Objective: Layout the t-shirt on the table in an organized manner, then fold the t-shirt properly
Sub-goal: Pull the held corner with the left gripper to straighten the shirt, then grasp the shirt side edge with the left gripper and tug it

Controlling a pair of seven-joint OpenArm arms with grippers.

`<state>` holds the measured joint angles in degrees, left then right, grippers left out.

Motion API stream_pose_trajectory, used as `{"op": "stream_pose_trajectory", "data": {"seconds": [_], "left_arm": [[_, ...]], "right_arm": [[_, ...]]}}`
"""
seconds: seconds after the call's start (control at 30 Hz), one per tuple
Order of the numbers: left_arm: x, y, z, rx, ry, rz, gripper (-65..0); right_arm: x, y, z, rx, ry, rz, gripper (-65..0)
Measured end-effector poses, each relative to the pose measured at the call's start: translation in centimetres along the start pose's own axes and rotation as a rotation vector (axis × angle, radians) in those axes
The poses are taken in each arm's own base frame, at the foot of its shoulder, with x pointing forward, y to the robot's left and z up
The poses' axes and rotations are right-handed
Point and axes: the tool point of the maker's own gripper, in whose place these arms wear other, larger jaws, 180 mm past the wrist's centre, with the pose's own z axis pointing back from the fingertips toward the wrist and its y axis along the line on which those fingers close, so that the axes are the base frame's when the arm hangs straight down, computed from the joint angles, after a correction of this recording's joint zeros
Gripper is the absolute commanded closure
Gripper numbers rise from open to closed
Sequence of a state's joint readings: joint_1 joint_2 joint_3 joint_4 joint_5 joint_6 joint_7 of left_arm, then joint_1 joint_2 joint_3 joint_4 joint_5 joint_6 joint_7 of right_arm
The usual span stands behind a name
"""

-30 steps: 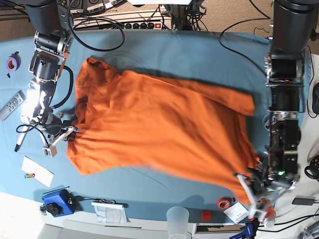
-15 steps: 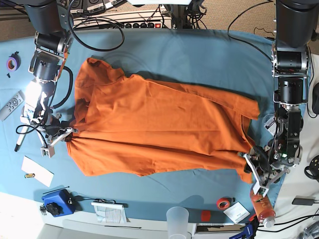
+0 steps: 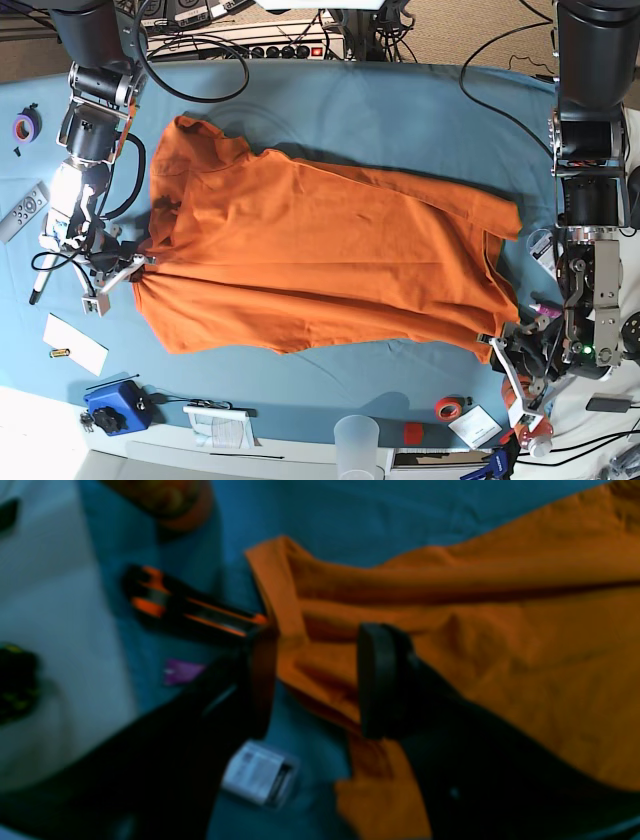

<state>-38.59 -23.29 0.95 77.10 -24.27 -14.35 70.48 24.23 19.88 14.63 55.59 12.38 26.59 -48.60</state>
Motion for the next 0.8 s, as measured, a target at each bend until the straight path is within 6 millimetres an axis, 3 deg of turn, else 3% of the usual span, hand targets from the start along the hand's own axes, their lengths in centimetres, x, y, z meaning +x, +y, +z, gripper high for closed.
{"op": "stream_pose_trajectory", "data": {"seconds": [0.07, 0.13, 0.3, 0.4, 0.5, 0.57, 0.67, 0.8], "left_arm": [[0.0, 0.2, 0.4, 0.022, -0.011, -0.009, -25.8], [-1.7, 0.2, 0.2, 0.025, 0.014, -0.013, -25.8], [-11.0, -1.9, -1.2, -0.008, 0.186, -0.017, -25.8], [-14.4, -2.5, -0.1, -0.020, 0.213, -0.054, -25.8], [-15.1, -2.8, 1.6, -0.066, 0.153, -0.119, -26.4], [-15.1, -2.8, 2.1, -0.100, 0.123, -0.173, -30.5], [-15.6, -1.8, 2.1, -0.093, 0.116, -0.199, -37.1], [-15.3, -1.2, 1.6, -0.084, 0.075, -0.189, -38.7]], "right_arm": [[-0.1, 0.0, 0.4, -0.009, 0.015, 0.018, -8.2], [0.0, 0.0, 0.8, -0.018, 0.014, 0.034, -8.2], [1.4, 0.1, 1.9, -0.031, -0.034, 0.068, -8.2], [1.2, 0.1, 2.1, -0.037, -0.035, 0.077, -8.2], [1.0, 0.1, 2.1, -0.037, -0.028, 0.078, -8.2], [1.1, 0.1, 2.1, -0.036, -0.031, 0.077, -8.2], [0.8, 0.1, 2.1, -0.037, -0.016, 0.077, -8.2], [0.8, 0.1, 2.1, -0.036, -0.015, 0.077, -8.2]]}}
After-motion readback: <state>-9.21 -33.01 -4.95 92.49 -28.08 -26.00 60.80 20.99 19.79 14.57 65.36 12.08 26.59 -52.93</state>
